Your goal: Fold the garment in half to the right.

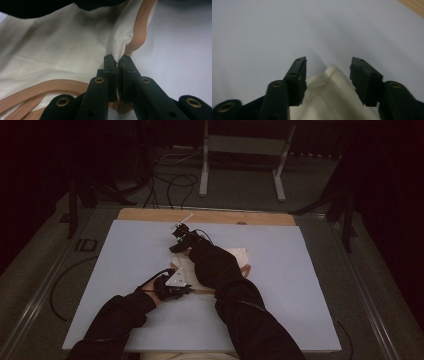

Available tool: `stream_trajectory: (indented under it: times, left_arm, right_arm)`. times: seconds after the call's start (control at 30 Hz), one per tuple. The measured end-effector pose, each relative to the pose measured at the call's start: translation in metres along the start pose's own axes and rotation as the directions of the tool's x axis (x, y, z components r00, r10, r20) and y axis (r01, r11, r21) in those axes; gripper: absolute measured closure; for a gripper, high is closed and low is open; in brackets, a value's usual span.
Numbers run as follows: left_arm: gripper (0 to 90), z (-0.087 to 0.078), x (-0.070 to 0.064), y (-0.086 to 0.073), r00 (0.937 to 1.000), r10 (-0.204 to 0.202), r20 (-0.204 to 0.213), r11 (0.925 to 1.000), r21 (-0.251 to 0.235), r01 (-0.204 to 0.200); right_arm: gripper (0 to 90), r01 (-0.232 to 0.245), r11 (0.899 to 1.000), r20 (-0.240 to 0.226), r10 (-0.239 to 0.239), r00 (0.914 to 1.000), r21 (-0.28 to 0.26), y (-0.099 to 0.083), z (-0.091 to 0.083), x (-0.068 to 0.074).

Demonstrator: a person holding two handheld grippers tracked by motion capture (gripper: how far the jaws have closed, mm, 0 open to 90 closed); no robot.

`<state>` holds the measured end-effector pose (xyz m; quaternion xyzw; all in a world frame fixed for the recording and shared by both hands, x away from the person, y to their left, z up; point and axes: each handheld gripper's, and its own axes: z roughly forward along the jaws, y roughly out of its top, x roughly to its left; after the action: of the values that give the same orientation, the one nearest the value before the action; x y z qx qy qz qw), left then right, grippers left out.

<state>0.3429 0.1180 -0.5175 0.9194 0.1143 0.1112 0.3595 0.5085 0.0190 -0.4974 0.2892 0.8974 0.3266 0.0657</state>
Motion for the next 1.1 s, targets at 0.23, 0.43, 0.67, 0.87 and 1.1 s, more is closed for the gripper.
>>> stream_trajectory:
  times: [0.23,0.43,0.67,0.87,1.1]
  left_arm:
    - [85.9,0.000,0.002,0.000,1.0000,-0.001,0.007,1.0000,0.007,0.001]
    - [86.0,0.001,0.002,-0.001,0.9999,-0.007,0.012,0.9999,0.010,0.006]
    - [86.1,0.001,0.003,-0.001,0.9998,-0.013,0.017,0.9999,0.008,0.013]
    - [86.6,0.000,0.002,0.000,0.9998,-0.017,0.013,0.9998,-0.002,0.017]
    - [86.6,-0.002,0.002,0.002,0.9998,-0.013,0.013,0.9999,-0.005,0.013]
  right_arm:
    - [59.4,0.009,0.999,0.028,-0.010,0.9995,0.037,-0.003,0.011,0.002]
    - [73.9,0.044,0.997,0.048,-0.047,0.9977,0.060,-0.003,0.015,0.005]
    - [88.0,0.056,0.997,0.052,-0.060,0.9969,0.061,-0.003,0.012,0.002]
    - [88.5,0.062,0.997,0.041,-0.064,0.9971,0.047,-0.002,0.002,0.000]
    - [88.5,0.068,0.997,0.039,-0.069,0.9969,0.021,0.000,-0.012,0.000]
